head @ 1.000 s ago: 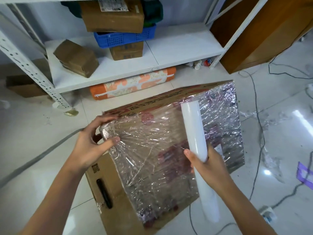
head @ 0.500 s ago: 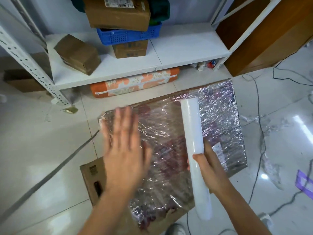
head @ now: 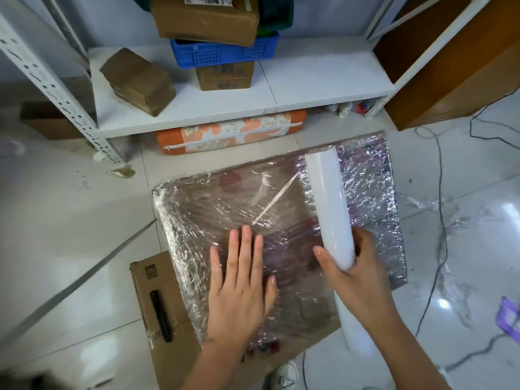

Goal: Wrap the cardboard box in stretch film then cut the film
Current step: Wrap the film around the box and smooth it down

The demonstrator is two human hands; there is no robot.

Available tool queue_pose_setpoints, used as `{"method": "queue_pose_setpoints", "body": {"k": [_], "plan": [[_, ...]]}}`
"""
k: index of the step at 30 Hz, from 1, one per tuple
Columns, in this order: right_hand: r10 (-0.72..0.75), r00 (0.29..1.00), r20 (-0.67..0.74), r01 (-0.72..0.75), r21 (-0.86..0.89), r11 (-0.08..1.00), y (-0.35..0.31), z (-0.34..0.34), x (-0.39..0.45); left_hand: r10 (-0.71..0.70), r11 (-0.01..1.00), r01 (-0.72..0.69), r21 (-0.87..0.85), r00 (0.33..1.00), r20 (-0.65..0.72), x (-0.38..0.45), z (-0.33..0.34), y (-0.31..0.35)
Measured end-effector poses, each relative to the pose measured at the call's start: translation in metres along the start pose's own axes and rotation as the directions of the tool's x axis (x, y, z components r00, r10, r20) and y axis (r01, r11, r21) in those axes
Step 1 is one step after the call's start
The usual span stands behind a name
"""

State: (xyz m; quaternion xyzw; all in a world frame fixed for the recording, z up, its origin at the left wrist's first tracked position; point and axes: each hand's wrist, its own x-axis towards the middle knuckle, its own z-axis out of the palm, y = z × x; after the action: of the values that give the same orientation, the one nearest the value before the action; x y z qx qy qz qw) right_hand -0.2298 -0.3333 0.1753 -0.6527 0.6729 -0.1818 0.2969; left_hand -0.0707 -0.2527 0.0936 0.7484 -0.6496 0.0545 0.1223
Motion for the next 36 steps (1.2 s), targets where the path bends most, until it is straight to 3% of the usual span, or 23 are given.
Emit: {"method": "queue_pose_setpoints", "body": {"k": [6,10,13,18,22,27,31,36], "plan": [[0.094,0.974,0.205,-0.115,0.095,0.989,0.001,-0.005,0.012,-0.029,0.998,0.025,0.052,0.997,0.069,-0.001,0.002,-0.001],[0.114,0.902,0.416,-0.24,0.263,0.934,-0.001,-0.02,0.019,-0.038,0.999,0.035,0.042,0.997,0.063,-0.001,0.003,-0.001],[0.075,0.844,0.531,-0.236,0.242,0.941,0.006,-0.031,0.018,-0.038,0.998,0.036,0.045,0.999,0.033,-0.002,0.004,0.0],[0.043,0.834,0.55,-0.205,0.236,0.95,0.021,-0.04,0.019,-0.007,0.995,0.008,0.095,1.0,-0.009,-0.011,0.006,0.003],[0.018,0.928,0.373,-0.107,0.218,0.97,0.033,-0.047,0.022,-0.014,0.994,0.016,0.112,1.0,-0.016,-0.012,0.006,0.004],[0.087,0.975,0.205,-0.144,0.284,0.948,0.038,-0.048,0.021,-0.015,0.992,0.021,0.128,0.999,-0.048,-0.019,0.008,0.005],[0.118,0.94,0.32,-0.217,0.294,0.931,0.042,-0.054,0.02,-0.025,0.987,0.035,0.155,0.997,-0.067,-0.024,0.011,0.008],[0.055,0.813,0.58,-0.339,0.394,0.854,0.054,-0.074,0.023,-0.034,0.982,0.05,0.182,0.995,-0.092,-0.03,0.011,0.014]]}}
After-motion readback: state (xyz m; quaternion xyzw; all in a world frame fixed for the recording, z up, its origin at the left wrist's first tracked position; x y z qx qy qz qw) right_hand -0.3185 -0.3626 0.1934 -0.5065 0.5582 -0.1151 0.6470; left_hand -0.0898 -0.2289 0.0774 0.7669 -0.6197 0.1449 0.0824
